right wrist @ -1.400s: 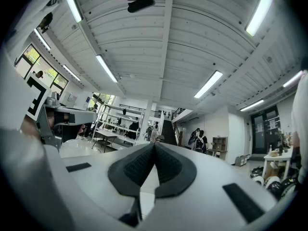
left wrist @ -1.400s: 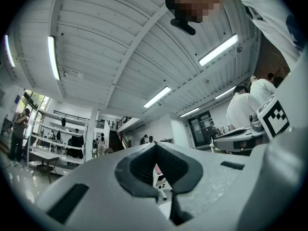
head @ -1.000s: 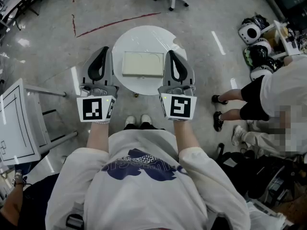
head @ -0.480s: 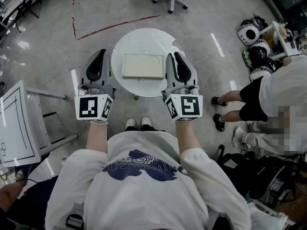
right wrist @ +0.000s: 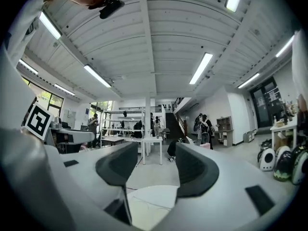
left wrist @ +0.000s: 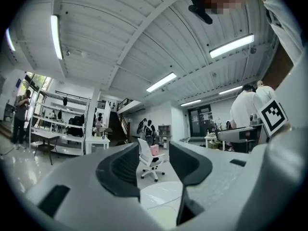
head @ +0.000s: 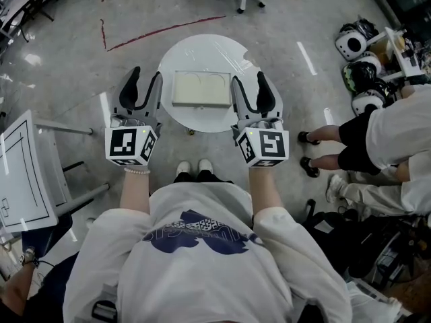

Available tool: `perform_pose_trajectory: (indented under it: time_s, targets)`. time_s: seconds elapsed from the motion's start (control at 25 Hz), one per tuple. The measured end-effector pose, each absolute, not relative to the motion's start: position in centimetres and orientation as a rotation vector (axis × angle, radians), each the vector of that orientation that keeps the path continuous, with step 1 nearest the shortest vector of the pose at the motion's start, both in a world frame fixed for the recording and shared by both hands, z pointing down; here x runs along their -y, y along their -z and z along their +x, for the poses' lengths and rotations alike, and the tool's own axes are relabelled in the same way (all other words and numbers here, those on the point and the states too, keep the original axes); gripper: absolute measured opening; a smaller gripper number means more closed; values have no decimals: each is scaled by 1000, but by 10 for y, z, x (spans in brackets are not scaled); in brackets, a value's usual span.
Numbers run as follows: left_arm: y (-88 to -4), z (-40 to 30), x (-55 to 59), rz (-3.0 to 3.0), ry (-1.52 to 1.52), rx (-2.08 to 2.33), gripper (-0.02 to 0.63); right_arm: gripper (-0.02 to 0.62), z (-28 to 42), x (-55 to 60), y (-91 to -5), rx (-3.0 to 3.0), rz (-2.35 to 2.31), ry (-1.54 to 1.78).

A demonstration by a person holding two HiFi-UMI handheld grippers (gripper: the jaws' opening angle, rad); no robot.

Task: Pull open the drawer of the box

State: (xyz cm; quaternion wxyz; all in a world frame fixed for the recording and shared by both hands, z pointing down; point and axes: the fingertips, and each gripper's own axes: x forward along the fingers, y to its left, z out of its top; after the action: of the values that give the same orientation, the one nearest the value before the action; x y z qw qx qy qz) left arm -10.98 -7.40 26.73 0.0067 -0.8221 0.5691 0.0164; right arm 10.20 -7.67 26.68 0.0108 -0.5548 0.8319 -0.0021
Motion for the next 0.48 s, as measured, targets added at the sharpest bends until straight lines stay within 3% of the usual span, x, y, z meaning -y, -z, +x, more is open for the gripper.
perform_pose_trajectory:
  time_s: [0.48]
  targets:
    - [-421,-94,99,-2895,431,-1859,178,221,123,81,-344,-2618,-1869,303]
